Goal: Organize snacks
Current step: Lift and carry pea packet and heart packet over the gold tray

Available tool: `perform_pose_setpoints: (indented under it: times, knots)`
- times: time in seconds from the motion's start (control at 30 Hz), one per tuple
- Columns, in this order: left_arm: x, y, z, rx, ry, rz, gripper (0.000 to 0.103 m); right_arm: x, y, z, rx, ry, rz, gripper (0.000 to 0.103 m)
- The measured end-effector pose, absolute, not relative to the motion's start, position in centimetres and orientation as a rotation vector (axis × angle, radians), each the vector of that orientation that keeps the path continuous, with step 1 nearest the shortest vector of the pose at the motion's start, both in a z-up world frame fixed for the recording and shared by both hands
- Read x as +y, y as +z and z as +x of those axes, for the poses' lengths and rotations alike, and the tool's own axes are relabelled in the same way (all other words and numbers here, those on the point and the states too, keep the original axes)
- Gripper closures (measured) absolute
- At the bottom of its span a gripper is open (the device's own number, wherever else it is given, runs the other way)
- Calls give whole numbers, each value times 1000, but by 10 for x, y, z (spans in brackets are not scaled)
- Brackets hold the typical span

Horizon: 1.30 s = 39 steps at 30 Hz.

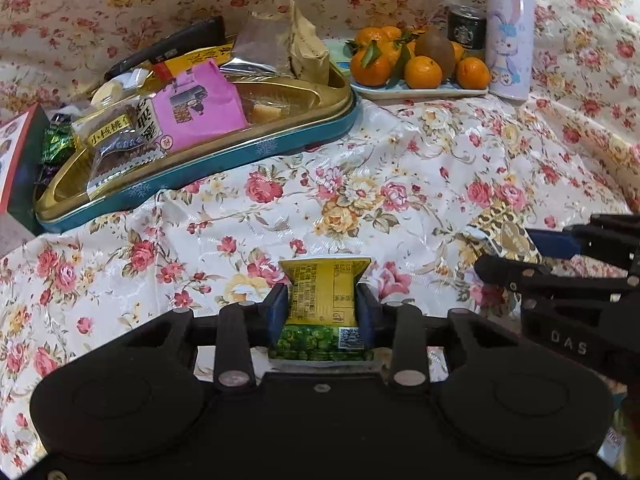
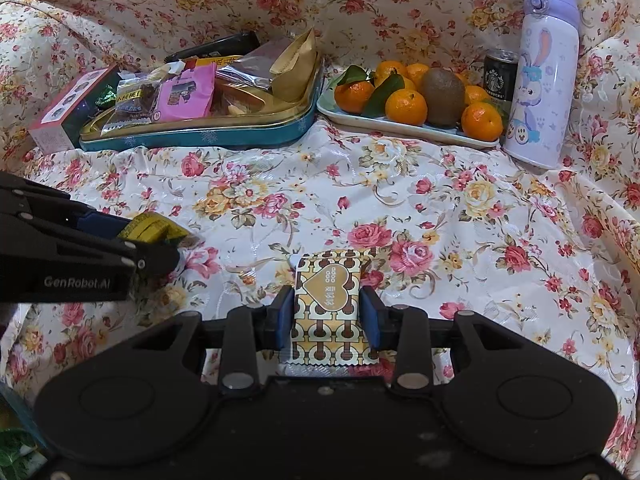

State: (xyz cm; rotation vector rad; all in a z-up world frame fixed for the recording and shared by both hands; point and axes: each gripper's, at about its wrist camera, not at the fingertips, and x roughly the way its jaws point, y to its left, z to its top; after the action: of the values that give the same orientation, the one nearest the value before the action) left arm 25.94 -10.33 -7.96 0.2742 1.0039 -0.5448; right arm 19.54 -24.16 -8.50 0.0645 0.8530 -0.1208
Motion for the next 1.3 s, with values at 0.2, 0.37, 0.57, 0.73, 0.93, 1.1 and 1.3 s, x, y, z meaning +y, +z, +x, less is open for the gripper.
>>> perform_pose_setpoints:
  times: [0.2,0.37,0.57,0.73,0.93,1.1,1.3]
  knots:
    - [-95,-71,262,1015,-474,219,60,-244,-82,200,878,-122,82,68]
    - [-81,-53,255,1002,-439,179,60,-248,-75,195,885,-137,157,69]
    - [-65,-23,235,969,-411,160,60,-241,-47,170,811,-134,204,69]
    - [-57,2,205,940,-401,176,60,-231,-18,137,746,-110,242,69]
    - [-41,23,163,931,-413,138,60,-216,3,90,689,-78,280,69]
    - [-31,34,125,898,-392,125,60,-204,13,46,651,-60,312,69]
    - [-24,37,81,894,-371,123,60,-186,19,-1,619,-39,309,69]
